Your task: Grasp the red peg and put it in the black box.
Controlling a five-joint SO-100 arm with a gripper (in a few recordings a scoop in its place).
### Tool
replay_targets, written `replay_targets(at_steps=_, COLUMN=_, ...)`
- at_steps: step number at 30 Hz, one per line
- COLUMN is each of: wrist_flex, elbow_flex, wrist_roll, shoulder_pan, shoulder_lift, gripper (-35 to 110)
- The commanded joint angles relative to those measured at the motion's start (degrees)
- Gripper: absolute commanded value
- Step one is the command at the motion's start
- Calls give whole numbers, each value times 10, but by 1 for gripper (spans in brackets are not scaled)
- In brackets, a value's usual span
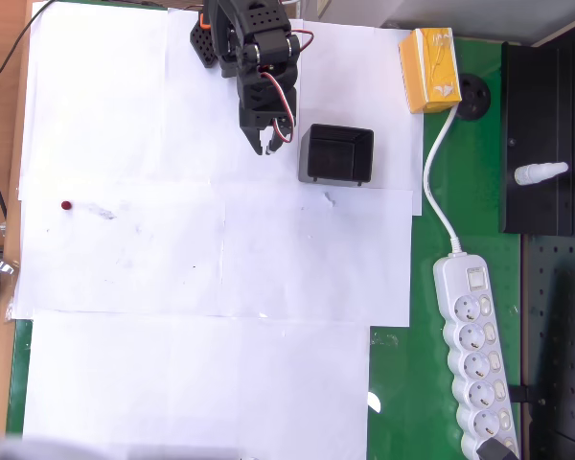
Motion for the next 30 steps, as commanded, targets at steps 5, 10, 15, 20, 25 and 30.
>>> replay_targets(at_steps=5, wrist_flex=63, elbow_flex=-719, wrist_roll=-139, shoulder_pan=171, shoulder_lift=-628, gripper=0)
replay_targets(at_steps=10, wrist_flex=63, elbow_flex=-719, wrist_roll=-139, shoulder_pan=171, shoulder_lift=-628, gripper=0)
replay_targets(at_steps=15, wrist_flex=63, elbow_flex=-719, wrist_roll=-136, shoulder_pan=171, shoulder_lift=-628, gripper=0)
replay_targets(at_steps=20, wrist_flex=62, elbow_flex=-719, wrist_roll=-133, shoulder_pan=171, shoulder_lift=-628, gripper=0)
replay_targets(at_steps=25, wrist_flex=66, elbow_flex=-719, wrist_roll=-132, shoulder_pan=189, shoulder_lift=-629, gripper=0)
replay_targets(at_steps=30, wrist_flex=62, elbow_flex=-719, wrist_roll=-139, shoulder_pan=186, shoulder_lift=-629, gripper=0)
